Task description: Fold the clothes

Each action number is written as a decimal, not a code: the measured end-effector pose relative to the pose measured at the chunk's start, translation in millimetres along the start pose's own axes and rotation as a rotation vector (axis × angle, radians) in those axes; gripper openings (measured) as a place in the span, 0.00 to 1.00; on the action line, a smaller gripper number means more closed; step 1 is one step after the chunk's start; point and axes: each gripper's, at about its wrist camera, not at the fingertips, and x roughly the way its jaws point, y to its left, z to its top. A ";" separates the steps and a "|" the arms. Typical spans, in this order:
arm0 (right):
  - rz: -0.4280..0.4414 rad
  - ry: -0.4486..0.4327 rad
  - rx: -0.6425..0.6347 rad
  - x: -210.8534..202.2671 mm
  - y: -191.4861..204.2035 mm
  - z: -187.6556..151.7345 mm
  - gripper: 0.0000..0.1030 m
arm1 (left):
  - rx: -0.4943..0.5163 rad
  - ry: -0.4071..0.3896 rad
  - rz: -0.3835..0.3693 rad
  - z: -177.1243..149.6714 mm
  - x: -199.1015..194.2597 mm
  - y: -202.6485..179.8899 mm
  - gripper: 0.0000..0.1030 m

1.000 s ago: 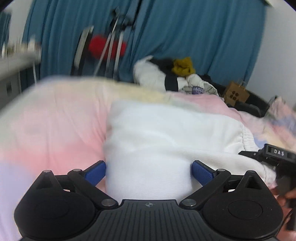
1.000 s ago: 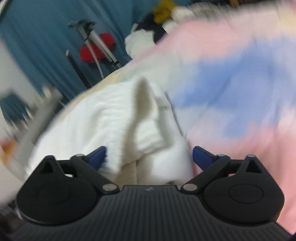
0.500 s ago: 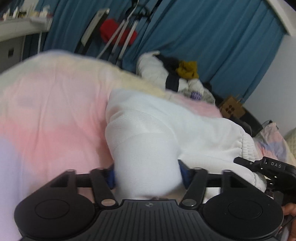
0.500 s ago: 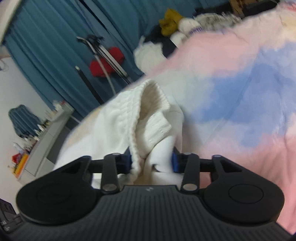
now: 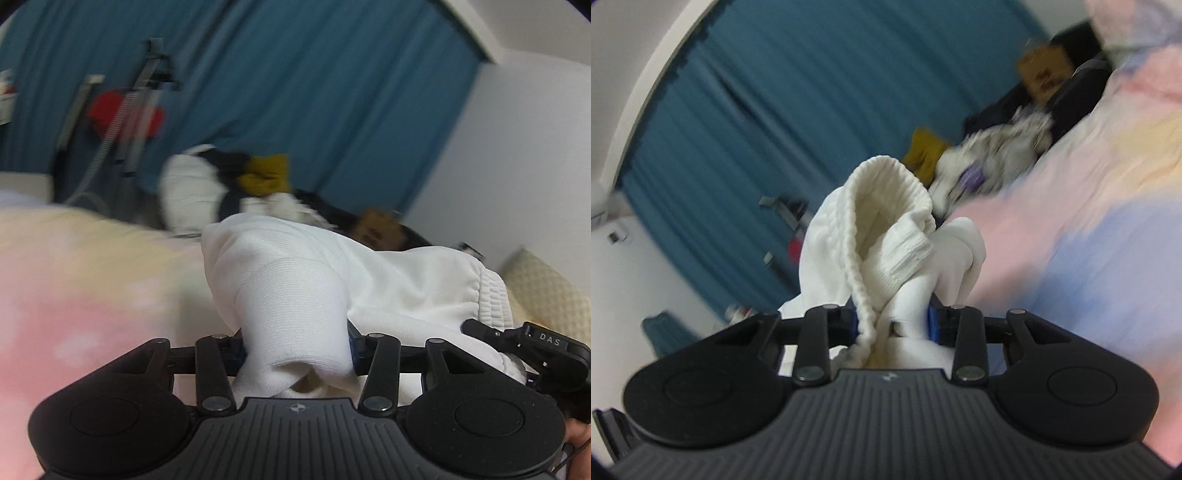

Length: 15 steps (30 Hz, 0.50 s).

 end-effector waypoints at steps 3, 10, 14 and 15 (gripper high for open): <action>-0.064 -0.061 0.013 -13.0 -42.4 34.3 0.35 | 0.034 0.026 -0.071 -6.5 58.3 -43.9 0.47; -0.236 -0.130 0.076 -12.0 -154.4 64.4 0.35 | 0.079 0.154 -0.173 -50.6 191.9 -104.1 0.47; -0.325 -0.072 0.167 6.8 -213.4 35.6 0.35 | 0.130 0.218 -0.172 -89.8 229.6 -96.6 0.48; -0.350 -0.059 0.176 10.4 -223.9 25.7 0.35 | 0.142 0.232 -0.170 -99.7 237.3 -93.1 0.51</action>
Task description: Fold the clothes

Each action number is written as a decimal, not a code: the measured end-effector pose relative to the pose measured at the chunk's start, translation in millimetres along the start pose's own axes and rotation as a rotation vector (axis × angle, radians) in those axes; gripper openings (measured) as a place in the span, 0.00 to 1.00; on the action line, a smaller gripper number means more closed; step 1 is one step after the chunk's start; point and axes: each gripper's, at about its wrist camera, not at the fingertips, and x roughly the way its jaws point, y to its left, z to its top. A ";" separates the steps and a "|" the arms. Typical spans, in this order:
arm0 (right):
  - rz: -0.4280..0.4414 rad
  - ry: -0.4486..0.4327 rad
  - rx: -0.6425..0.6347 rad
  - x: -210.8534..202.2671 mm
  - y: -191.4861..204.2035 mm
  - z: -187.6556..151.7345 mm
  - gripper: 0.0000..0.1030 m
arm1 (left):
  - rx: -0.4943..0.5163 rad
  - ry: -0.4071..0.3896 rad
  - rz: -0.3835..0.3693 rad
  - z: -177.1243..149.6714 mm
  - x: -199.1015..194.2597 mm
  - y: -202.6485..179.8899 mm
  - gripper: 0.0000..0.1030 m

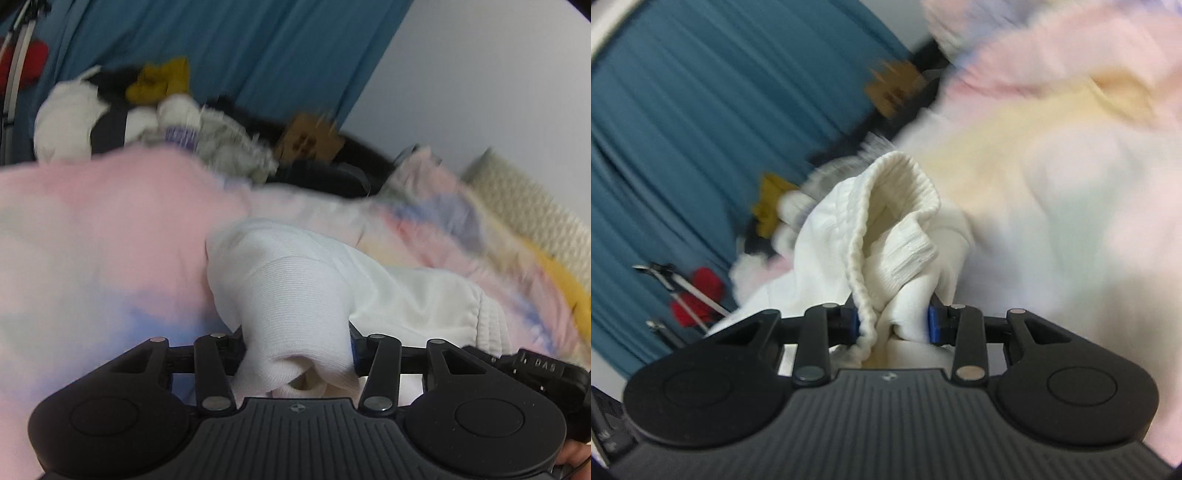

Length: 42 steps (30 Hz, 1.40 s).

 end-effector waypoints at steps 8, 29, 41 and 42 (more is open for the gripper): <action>-0.007 0.006 0.087 4.3 -33.8 -21.5 0.52 | 0.074 0.059 -0.011 -26.5 5.3 12.4 0.61; -0.046 -0.069 -0.258 -206.0 117.3 -39.1 0.60 | 0.215 -0.109 0.064 11.4 -264.2 -69.4 0.99; -0.020 -0.149 -0.465 -284.2 175.6 -117.9 0.88 | 0.258 -0.144 0.140 -32.4 -377.2 -72.0 1.00; -0.018 -0.154 -0.477 -287.3 177.8 -125.1 0.89 | 0.256 -0.145 0.144 -37.5 -383.3 -70.4 1.00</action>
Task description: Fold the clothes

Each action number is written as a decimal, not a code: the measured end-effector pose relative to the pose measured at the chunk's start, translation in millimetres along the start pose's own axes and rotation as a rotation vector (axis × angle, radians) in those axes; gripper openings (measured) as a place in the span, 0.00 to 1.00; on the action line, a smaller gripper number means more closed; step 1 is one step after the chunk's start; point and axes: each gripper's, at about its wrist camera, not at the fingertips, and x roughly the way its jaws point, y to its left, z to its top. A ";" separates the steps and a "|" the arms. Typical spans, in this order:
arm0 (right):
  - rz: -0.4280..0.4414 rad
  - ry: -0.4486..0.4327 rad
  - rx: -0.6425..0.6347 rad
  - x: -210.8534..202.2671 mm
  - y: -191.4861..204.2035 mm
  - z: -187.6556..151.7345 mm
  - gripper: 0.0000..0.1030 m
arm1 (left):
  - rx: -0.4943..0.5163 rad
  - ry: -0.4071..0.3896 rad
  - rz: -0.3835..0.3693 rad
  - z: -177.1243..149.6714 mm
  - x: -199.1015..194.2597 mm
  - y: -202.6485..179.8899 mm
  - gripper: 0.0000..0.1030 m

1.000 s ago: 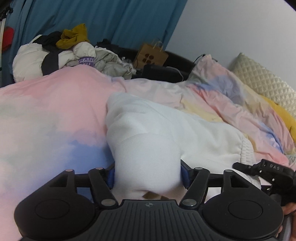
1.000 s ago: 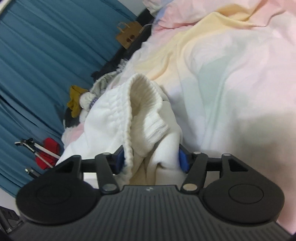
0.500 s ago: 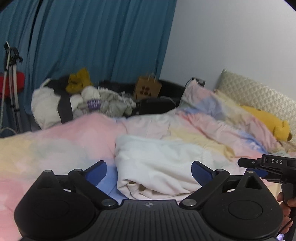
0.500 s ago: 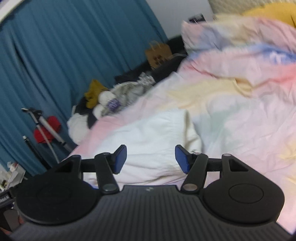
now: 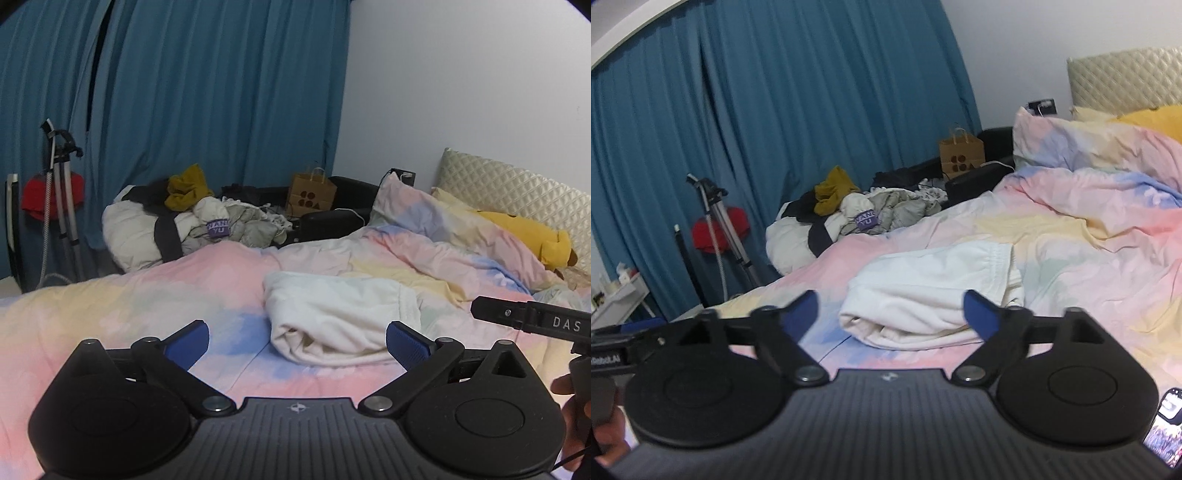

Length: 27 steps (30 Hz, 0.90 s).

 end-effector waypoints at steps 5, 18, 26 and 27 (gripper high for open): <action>-0.025 -0.015 -0.054 -7.2 17.1 -19.6 0.89 | 0.006 -0.045 0.013 -21.3 -27.7 6.2 1.00; -0.117 -0.026 -0.106 2.0 23.5 -64.1 0.89 | 0.003 -0.033 0.037 -60.2 -29.0 11.9 1.00; -0.140 -0.029 -0.135 4.2 27.4 -69.3 0.89 | 0.002 -0.018 0.053 -59.9 -23.6 9.7 1.00; -0.141 -0.025 -0.137 4.6 28.0 -69.3 0.89 | 0.003 -0.017 0.058 -59.9 -23.5 10.2 1.00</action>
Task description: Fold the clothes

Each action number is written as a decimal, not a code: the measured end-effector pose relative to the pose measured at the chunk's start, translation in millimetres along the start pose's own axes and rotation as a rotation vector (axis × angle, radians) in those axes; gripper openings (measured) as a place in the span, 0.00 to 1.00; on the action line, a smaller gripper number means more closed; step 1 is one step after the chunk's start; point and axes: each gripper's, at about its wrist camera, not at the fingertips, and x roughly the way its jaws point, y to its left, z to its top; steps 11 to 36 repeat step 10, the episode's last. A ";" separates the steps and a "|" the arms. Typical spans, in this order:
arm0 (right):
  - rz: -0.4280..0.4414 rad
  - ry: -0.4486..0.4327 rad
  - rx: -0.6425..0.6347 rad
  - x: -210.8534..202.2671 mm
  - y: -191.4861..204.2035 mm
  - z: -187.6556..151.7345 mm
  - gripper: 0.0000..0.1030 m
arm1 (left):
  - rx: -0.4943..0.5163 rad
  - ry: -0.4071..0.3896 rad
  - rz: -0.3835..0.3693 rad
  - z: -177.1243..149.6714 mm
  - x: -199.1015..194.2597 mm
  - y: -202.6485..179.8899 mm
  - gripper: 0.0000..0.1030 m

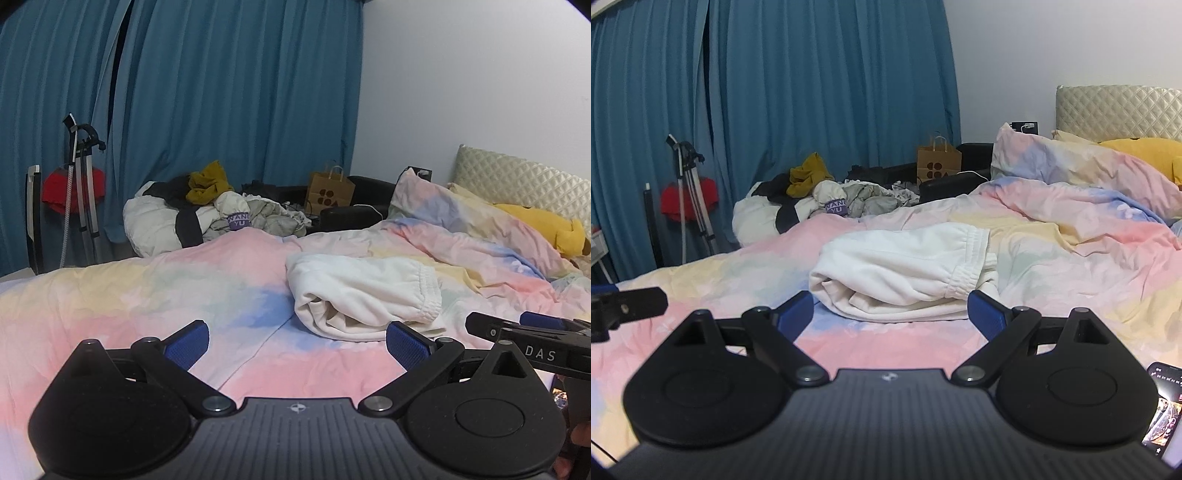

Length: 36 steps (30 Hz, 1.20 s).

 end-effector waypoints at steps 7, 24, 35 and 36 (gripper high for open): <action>0.004 0.015 0.038 1.6 -5.6 -0.1 0.89 | -0.015 0.001 0.012 1.2 -0.3 5.7 1.00; 0.004 0.022 0.031 1.9 -3.9 0.1 0.89 | -0.025 -0.002 0.016 2.3 -0.4 8.5 1.00; 0.004 0.022 0.031 1.9 -3.9 0.1 0.89 | -0.025 -0.002 0.016 2.3 -0.4 8.5 1.00; 0.004 0.022 0.031 1.9 -3.9 0.1 0.89 | -0.025 -0.002 0.016 2.3 -0.4 8.5 1.00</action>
